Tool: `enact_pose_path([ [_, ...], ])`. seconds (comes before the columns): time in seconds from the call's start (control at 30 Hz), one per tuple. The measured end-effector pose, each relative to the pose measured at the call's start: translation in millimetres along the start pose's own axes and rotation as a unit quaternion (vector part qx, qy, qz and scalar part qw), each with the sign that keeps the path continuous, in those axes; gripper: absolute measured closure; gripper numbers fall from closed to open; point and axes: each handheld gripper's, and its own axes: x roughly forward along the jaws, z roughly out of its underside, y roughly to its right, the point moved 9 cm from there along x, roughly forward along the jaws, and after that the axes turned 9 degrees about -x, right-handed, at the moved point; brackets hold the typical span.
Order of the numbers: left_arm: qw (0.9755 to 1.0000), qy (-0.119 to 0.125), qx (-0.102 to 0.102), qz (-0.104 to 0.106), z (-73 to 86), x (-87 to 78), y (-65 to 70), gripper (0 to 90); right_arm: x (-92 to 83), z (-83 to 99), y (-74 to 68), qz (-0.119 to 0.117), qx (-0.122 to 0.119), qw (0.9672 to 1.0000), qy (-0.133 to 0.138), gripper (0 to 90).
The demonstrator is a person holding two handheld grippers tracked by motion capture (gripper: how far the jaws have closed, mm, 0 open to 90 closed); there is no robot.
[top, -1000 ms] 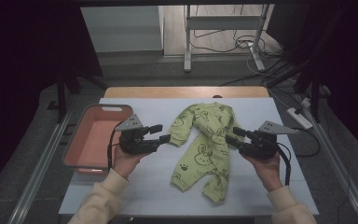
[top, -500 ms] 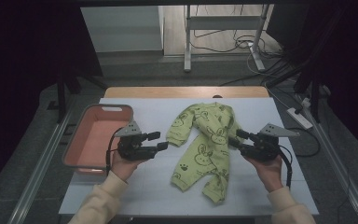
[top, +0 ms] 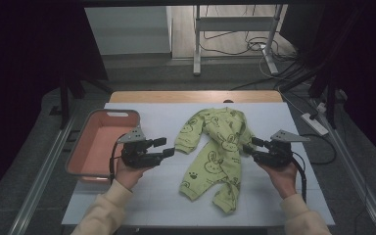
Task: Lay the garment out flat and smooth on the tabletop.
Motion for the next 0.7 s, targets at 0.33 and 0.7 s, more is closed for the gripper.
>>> enact_pose_path([
  [0.33, 1.0, -0.002, -0.005, 0.002, 2.7, 1.1, -1.8, 42.5, 21.2, 15.1, 9.4, 0.019, -0.027, 0.9984, -0.045, 45.8],
  [0.7, 1.0, 0.001, -0.008, 0.004, 2.0, 0.3, -4.1, 42.5, 41.7, 21.3, 17.4, 0.029, -0.017, 0.9978, -0.057, 46.3],
])
